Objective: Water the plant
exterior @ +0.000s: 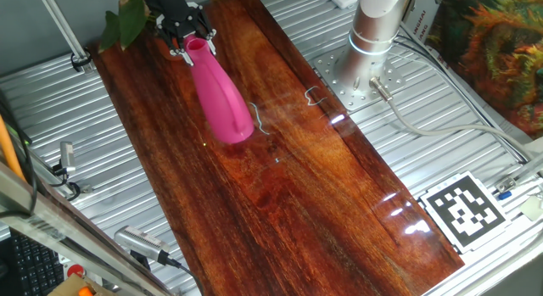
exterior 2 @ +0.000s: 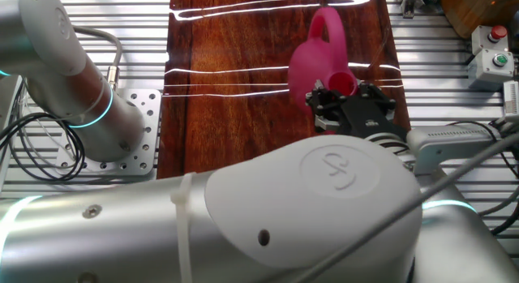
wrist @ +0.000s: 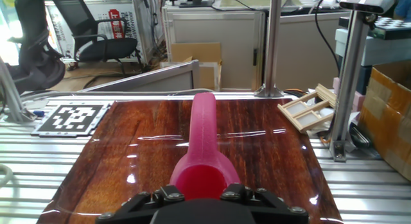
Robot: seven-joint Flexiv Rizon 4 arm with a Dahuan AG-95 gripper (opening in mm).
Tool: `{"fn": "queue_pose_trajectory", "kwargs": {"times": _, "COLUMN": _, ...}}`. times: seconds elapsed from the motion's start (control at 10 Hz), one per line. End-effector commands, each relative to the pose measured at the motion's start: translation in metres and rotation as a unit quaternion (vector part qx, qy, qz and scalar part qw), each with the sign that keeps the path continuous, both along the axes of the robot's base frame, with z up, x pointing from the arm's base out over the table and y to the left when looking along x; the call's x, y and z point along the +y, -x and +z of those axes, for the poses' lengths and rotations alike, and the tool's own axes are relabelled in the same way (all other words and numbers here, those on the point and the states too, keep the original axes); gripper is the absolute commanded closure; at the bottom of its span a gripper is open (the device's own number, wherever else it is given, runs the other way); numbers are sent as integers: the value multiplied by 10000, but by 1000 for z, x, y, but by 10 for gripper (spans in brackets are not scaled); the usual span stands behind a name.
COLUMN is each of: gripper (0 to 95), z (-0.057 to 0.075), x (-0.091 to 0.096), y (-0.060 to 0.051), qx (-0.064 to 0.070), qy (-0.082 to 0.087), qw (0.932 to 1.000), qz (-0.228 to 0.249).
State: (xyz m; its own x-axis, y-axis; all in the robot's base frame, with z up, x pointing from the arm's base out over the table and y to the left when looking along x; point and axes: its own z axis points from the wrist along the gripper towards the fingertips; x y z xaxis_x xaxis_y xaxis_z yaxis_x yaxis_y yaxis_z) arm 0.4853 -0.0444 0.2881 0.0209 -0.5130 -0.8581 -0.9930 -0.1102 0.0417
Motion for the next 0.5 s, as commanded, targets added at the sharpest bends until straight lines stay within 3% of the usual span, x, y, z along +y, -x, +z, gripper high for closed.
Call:
{"fn": "queue_pose_trajectory", "kwargs": {"times": 0.1, "gripper": 950, "z": 1, "x": 1, "y": 0, "qx": -26, "qy": -33, "qw": 10000, "qz": 44}}
{"fn": "queue_pose_trajectory", "kwargs": {"times": 0.5, "gripper": 950, "z": 4, "x": 3, "y": -1, "qx": -11, "qy": -73, "qw": 10000, "qz": 61}}
